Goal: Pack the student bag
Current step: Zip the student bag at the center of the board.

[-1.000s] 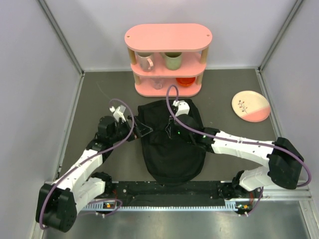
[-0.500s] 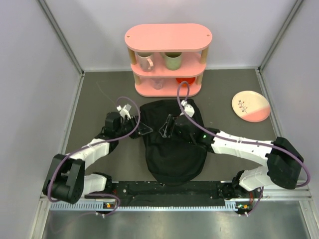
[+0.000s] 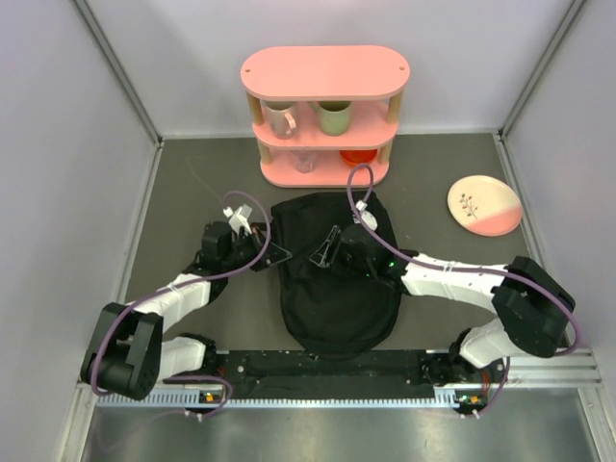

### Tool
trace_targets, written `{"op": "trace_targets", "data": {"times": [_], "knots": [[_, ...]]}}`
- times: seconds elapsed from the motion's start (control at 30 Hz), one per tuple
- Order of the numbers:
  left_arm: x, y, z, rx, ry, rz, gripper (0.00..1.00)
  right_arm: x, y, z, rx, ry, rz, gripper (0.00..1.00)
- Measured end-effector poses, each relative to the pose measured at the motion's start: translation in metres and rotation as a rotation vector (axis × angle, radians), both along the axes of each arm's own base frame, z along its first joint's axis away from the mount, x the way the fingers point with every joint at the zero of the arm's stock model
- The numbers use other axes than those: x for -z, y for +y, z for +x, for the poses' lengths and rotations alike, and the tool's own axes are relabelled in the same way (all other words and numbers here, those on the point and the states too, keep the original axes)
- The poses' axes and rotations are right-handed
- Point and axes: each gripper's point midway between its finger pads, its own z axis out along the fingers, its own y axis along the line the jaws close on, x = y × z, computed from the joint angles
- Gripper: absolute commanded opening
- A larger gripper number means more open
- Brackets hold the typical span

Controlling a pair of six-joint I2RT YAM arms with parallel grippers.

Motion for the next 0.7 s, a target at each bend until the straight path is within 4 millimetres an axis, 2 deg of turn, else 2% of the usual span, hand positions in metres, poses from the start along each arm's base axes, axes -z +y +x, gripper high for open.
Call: {"op": "trace_targets", "data": {"times": [0.4,0.6,0.7], "knots": [[0.000,0.001,-0.001,0.000,-0.017,0.007,0.00,-0.020,0.014,-0.010,-0.065,-0.085,0.029,0.56],[-0.002,0.004,-0.010,-0.002,-0.044,0.005,0.00,-0.011,0.015,-0.002,-0.014,-0.037,0.063,0.54],[0.000,0.006,-0.013,-0.006,-0.047,0.006,0.00,-0.001,0.019,0.000,-0.009,-0.019,0.063,0.47]]}}
